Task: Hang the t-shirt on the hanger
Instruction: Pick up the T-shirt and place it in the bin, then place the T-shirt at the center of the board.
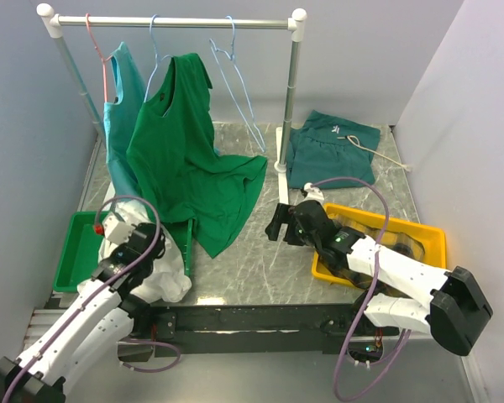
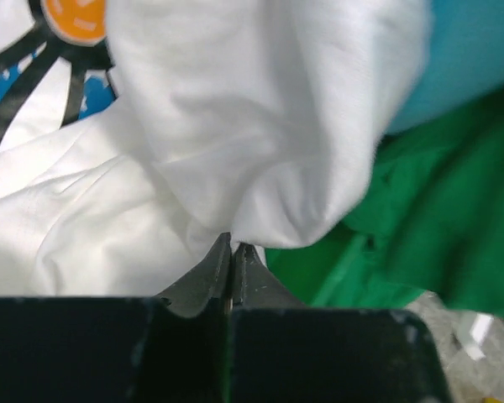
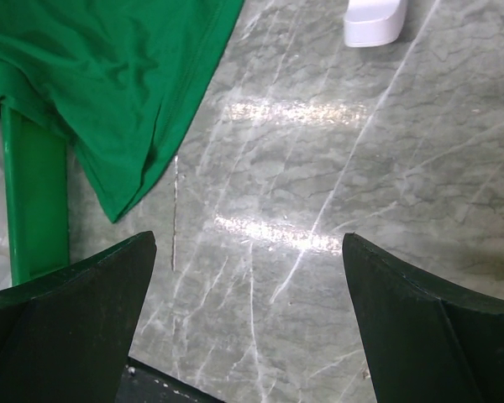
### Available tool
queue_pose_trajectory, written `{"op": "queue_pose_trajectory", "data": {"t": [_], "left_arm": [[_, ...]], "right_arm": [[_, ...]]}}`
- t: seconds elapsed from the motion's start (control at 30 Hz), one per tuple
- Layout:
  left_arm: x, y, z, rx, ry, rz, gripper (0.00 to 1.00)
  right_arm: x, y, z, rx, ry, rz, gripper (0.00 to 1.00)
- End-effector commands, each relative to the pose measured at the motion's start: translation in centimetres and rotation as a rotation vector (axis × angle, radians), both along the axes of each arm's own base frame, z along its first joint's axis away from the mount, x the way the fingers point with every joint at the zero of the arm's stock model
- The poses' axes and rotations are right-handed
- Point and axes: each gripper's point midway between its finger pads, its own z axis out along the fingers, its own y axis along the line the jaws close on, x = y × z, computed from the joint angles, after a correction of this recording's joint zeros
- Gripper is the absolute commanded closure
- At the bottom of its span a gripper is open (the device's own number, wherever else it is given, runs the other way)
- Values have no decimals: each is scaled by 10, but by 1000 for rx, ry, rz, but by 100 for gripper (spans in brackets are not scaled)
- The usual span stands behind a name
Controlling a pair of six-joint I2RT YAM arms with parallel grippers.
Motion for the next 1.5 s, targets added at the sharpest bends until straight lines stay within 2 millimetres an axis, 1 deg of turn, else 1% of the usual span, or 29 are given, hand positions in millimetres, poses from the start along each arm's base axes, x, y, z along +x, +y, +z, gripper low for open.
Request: {"op": "queue_pose_trajectory", "data": {"t": [0.0,0.03,0.07,0.1,0.17,0.2,0.27,0.3,0.37,0.4,0.47,0.5,0.57,0.6,0.7,0.8,0.87,0.9,0.93,0.97,1.0,1.03,1.07,1.1,1.17,1.2,1.3,1.4,1.47], "left_arm": [[10,5,72,46,-132,-22,99],[8,7,100,32,-174,-15,99],[-5,16,102,53,-134,-5,99],[-9,24,132,40,-188,31,99],[-24,35,151,34,-209,58,99],[-29,41,176,14,-266,76,99],[-39,48,200,-6,-336,83,99],[-44,50,223,-29,-395,82,99],[-49,54,245,-27,-440,72,99],[-53,55,272,-49,-504,66,99],[-53,51,295,-27,-538,19,99],[-56,50,318,-40,-588,0,99],[-51,37,347,-29,-646,-78,99],[-56,36,368,-38,-694,-98,99],[-51,19,401,-36,-753,-189,99],[-43,4,418,-54,-798,-245,99],[-37,-6,423,-64,-807,-277,99],[-37,-8,428,-70,-817,-290,99],[-33,-12,430,-73,-818,-302,99],[-33,-14,434,-75,-828,-312,99],[-36,-17,443,-81,-850,-330,99],[-33,-21,446,-82,-849,-345,99],[-33,-23,450,-83,-852,-355,99],[-37,-25,458,-91,-869,-372,99],[-35,-31,462,-100,-875,-396,99],[-36,-33,467,-109,-885,-406,99],[-35,-43,477,-125,-901,-454,99],[-35,-50,487,-138,-919,-487,99],[-37,-54,496,-145,-942,-508,99]], "right_arm": [[9,13,25,33,-52,7,0],[9,15,29,38,-60,10,0],[10,15,31,39,-65,12,0],[10,17,34,39,-69,21,0],[11,19,38,42,-76,26,0],[11,20,39,43,-78,34,0],[12,23,42,43,-80,39,0],[13,24,45,44,-84,40,0],[12,26,45,42,-84,50,0],[13,28,49,46,-86,52,0],[14,30,53,50,-92,58,0],[13,34,59,54,-102,72,0],[12,39,68,63,-124,93,0],[9,47,77,81,-143,120,0],[-1,67,106,152,-232,211,0],[-27,99,135,232,-328,342,0],[-47,124,134,235,-351,450,0],[-52,136,142,261,-385,478,0],[-58,145,139,259,-391,508,0],[-71,162,125,228,-379,565,0],[-69,173,132,224,-401,557,0],[-72,185,118,188,-391,575,0],[-80,195,118,173,-409,600,0],[-80,206,133,188,-441,599,0],[-78,218,134,160,-470,590,0],[-75,224,148,180,-494,576,0],[-69,233,171,224,-548,548,0],[-64,247,185,247,-574,549,0],[-58,261,167,210,-556,545,0]]}}
